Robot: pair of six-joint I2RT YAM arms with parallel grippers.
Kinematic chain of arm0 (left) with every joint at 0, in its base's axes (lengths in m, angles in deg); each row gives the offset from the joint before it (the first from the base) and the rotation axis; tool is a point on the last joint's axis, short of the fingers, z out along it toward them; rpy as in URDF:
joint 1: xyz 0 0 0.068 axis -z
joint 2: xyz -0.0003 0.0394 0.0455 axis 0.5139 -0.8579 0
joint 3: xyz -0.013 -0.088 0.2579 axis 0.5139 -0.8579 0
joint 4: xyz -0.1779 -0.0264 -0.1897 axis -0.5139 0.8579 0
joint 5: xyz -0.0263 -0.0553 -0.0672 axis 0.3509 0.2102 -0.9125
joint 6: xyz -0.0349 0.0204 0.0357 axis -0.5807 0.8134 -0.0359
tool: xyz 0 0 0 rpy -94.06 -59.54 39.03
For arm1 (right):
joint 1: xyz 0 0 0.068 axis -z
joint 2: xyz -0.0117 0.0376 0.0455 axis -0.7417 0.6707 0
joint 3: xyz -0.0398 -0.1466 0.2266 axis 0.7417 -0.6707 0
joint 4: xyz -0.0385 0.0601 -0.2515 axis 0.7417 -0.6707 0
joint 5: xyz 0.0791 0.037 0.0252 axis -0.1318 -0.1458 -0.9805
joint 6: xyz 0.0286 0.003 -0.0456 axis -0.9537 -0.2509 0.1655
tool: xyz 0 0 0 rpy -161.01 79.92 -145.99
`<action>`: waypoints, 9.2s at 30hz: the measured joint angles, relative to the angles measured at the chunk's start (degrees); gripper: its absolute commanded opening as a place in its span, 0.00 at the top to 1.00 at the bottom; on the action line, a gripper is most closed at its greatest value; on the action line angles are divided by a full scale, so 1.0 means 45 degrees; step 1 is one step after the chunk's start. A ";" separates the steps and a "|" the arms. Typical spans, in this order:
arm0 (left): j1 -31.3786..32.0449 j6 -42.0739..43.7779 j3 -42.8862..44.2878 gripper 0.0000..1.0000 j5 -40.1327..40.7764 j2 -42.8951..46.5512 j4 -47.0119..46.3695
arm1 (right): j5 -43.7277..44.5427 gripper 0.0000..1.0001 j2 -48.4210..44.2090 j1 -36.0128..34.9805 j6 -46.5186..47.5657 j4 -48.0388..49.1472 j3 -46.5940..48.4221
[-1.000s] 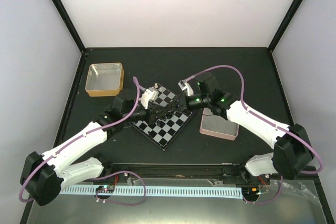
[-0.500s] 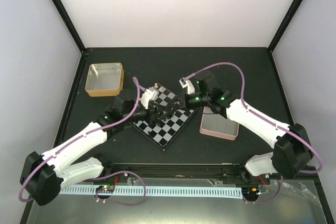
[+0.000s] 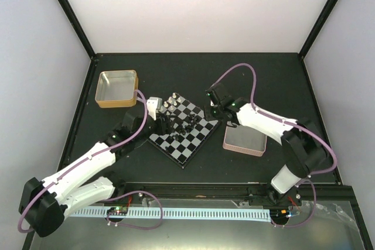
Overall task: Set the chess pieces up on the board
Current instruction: Place the chess piece on the chessboard, then pick up the chess piece from the chessboard, then place the chess piece on the chessboard, then adjust the storage box at the center of the board, then pick up the chess piece from the chessboard.
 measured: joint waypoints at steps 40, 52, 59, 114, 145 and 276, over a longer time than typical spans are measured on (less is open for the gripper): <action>-0.0160 -0.0651 -0.0131 0.01 0.0656 -0.0850 0.2720 | 0.0947 0.63 0.1005 -0.0155 0.0539 0.0665 -0.0126; 0.0087 -0.1889 0.0389 0.45 -0.0680 -0.3395 0.5270 | 0.0136 0.66 -0.0427 -0.0155 -0.0384 0.0170 -0.0253; 0.0743 -0.2973 0.0418 0.56 -0.0714 -0.4362 0.5916 | -0.0151 0.67 -0.0733 -0.0155 -0.0617 0.0155 -0.0559; 0.0947 0.2943 0.0996 0.88 -0.5236 -0.0078 -0.0418 | -0.9806 0.51 -0.3963 0.0534 -0.1914 0.0709 -0.0481; 0.0947 0.4124 0.1005 0.68 -0.6261 -0.0432 -0.0364 | -1.1390 0.94 -0.3245 0.0204 -0.1836 0.0515 -0.0481; -0.0151 -0.2089 0.6834 0.55 -0.0627 -1.0108 0.3968 | 0.1341 0.67 -0.3400 0.0369 -0.2016 -0.0321 -0.5003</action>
